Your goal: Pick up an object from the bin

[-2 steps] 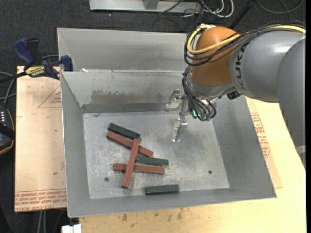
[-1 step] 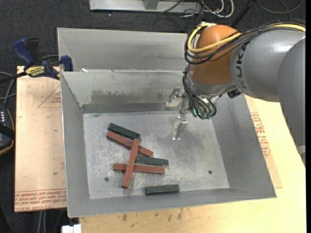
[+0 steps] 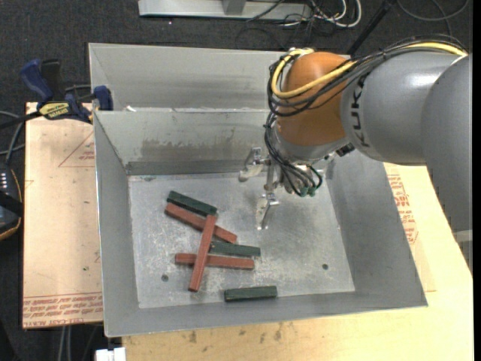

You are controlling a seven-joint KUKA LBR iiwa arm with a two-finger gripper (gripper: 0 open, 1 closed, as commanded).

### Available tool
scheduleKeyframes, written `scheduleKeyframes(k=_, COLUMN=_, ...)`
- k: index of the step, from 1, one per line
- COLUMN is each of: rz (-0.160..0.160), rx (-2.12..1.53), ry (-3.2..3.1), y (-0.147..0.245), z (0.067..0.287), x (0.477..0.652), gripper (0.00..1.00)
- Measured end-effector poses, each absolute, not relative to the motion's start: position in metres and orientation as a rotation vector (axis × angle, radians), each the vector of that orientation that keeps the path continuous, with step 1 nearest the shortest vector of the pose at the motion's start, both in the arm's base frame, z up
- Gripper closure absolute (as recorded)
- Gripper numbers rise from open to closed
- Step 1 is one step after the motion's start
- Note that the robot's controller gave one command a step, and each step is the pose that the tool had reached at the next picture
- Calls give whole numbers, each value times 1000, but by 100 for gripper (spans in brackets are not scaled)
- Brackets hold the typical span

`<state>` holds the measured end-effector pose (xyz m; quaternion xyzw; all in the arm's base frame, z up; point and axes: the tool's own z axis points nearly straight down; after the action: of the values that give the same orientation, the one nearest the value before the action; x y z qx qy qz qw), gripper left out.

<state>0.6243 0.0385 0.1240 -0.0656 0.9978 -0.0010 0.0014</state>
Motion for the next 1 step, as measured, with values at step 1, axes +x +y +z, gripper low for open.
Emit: scheduleKeyframes(k=1, rz=5, rx=-335, ry=3123, y=67, z=124, x=612, gripper=0)
